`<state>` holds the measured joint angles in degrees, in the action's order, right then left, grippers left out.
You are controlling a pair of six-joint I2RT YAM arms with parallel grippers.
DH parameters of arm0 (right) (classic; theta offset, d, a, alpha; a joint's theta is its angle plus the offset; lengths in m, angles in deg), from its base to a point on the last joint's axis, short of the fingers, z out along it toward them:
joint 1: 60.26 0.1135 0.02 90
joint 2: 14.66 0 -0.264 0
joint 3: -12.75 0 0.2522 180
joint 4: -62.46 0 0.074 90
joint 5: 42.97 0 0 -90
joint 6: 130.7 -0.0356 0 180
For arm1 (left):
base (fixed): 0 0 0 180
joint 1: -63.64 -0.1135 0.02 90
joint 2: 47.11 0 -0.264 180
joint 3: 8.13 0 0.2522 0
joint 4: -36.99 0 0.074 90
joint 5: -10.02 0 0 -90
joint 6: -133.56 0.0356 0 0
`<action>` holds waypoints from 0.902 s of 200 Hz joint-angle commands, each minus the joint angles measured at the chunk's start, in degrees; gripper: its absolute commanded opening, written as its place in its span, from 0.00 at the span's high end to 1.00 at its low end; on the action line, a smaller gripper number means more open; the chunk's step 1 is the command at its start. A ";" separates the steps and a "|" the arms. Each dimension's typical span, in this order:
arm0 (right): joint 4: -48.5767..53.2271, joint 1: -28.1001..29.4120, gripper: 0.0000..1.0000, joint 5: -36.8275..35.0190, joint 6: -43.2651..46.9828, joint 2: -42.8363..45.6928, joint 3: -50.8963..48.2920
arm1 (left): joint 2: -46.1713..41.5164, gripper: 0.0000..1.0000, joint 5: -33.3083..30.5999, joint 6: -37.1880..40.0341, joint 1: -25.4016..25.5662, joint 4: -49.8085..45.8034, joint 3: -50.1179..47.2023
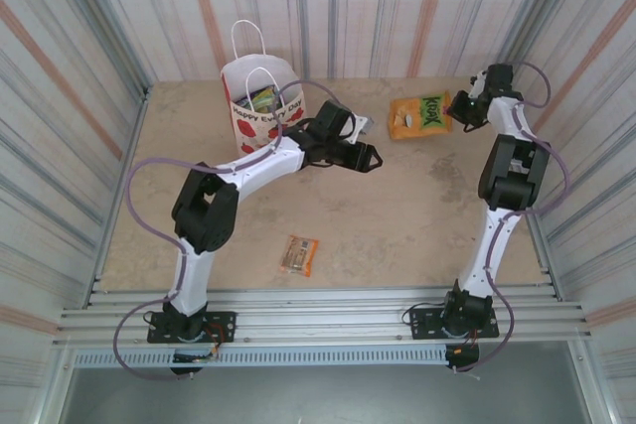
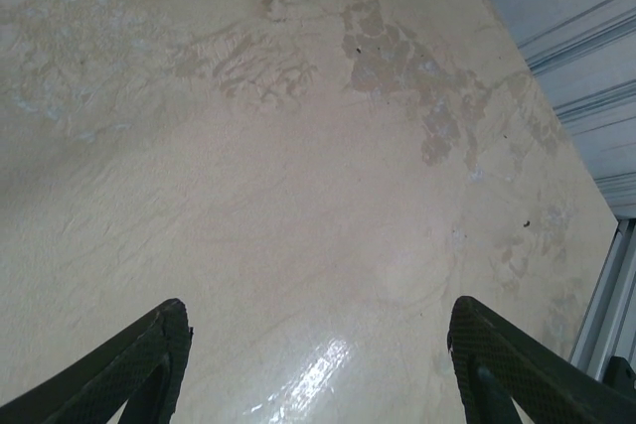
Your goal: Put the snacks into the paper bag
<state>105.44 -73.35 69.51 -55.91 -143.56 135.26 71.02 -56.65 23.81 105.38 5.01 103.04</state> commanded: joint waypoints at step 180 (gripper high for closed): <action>8.08 17.75 1.00 11.71 43.25 56.32 -36.24 | -32.66 0.31 9.23 15.73 -4.69 3.95 -26.83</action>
<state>107.99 -57.08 72.46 -23.73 -91.15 99.77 43.37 -51.69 31.18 101.22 9.86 78.16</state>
